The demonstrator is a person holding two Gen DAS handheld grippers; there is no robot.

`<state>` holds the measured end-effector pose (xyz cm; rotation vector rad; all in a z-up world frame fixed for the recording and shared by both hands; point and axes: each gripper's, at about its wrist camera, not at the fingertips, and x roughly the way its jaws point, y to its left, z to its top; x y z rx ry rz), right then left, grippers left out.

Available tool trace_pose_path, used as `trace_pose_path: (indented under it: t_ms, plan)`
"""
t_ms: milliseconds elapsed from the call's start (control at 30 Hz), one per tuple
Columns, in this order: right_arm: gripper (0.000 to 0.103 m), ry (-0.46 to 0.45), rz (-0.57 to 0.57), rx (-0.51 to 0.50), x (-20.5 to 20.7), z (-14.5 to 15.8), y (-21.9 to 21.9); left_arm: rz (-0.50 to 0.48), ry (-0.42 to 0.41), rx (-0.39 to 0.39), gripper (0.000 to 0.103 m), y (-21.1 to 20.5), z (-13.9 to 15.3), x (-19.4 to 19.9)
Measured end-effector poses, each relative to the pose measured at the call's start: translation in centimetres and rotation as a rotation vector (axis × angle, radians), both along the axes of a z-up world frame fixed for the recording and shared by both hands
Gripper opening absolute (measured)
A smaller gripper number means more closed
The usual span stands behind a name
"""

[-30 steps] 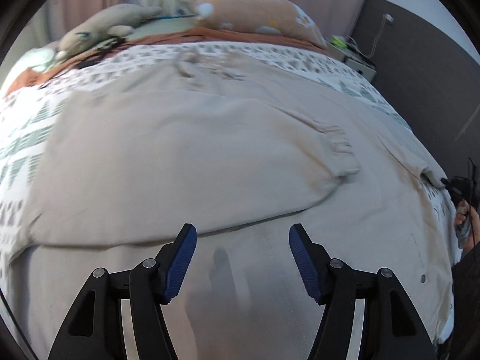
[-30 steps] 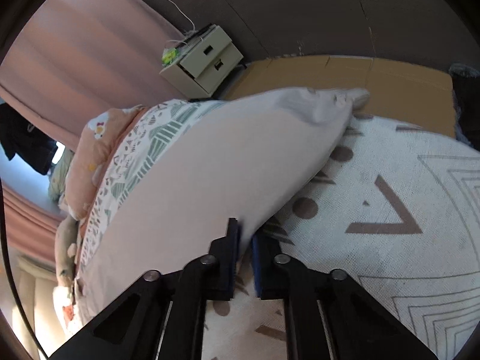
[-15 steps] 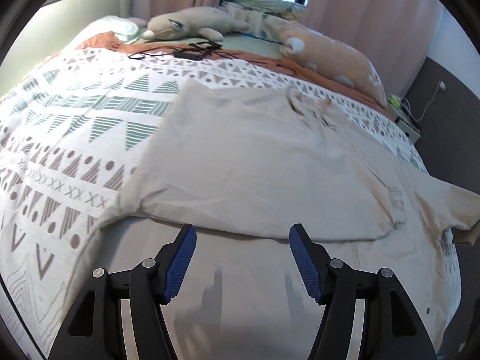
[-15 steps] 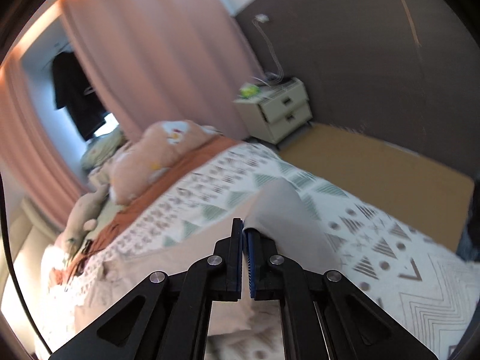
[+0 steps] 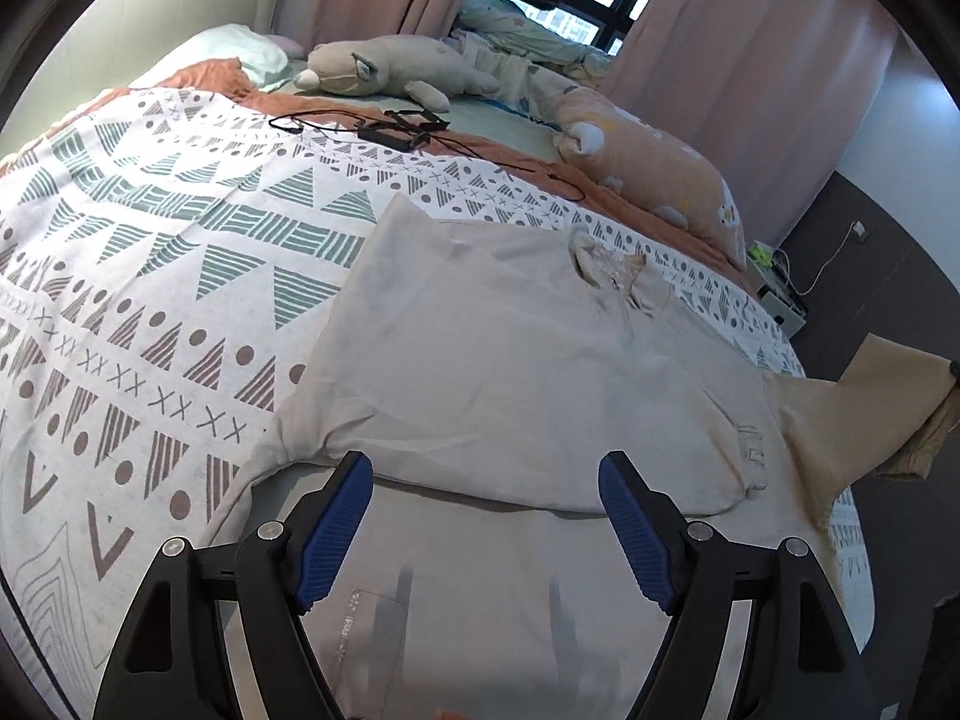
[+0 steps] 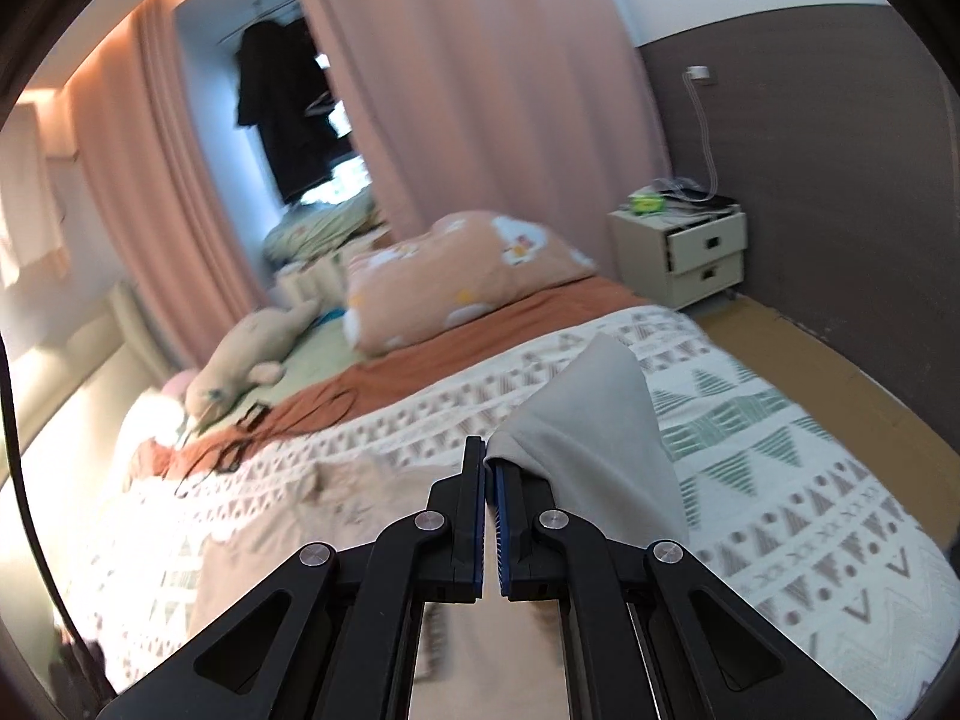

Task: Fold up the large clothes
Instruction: 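Grasp the other jacket sleeve with the right gripper, then fold the held sleeve across the jacket body and open the right gripper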

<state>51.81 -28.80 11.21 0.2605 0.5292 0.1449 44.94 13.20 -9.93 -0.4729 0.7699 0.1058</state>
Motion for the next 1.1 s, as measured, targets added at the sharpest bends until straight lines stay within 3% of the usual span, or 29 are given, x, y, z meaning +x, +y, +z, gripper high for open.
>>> trace_pose_path:
  t_ms: [200, 433, 533, 633, 667, 700, 733, 800, 933, 1100]
  plan:
    - [0.004, 0.043, 0.107, -0.017, 0.0, -2.5, 7.6, -0.008, -0.031, -0.011, 0.081, 1.2, 1.3, -1.1]
    - [0.004, 0.147, 0.23, 0.005, 1.0, -9.6, 16.5, 0.036, -0.046, -0.097, 0.082, 3.4, 1.3, -1.9]
    - [0.004, 0.219, 0.272, -0.028, 0.9, -13.6, 20.0, 0.057, -0.058, -0.107, 0.082, 4.0, 1.5, -2.2]
    - [0.006, 0.374, 0.286, -0.091, 1.2, -18.5, 22.8, 0.065, -0.065, -0.117, 0.082, 4.2, 1.6, -2.3]
    - [0.008, 0.415, 0.308, -0.087, 1.4, -19.6, 23.3, 0.064, -0.065, -0.116, 0.082, 4.2, 1.6, -2.3]
    - [0.021, 0.462, 0.343, -0.072, 1.3, -20.9, 23.8, 0.063, -0.064, -0.114, 0.082, 4.2, 1.6, -2.3]
    - [0.044, 0.495, 0.372, -0.061, 0.9, -21.8, 24.0, 0.064, -0.063, -0.113, 0.082, 4.2, 1.6, -2.3]
    - [0.059, 0.499, 0.389, -0.077, -0.1, -22.2, 23.9, 0.066, -0.063, -0.11, 0.082, 4.2, 1.6, -2.3]
    - [0.06, 0.503, 0.384, -0.061, -2.4, -21.5, 20.8, 0.068, -0.054, -0.104, 0.082, 4.2, 1.6, -2.4]
    - [0.06, 0.464, 0.255, -0.045, -2.3, -19.5, 15.5, 0.079, -0.035, -0.099, 0.082, 4.2, 1.2, -2.0]
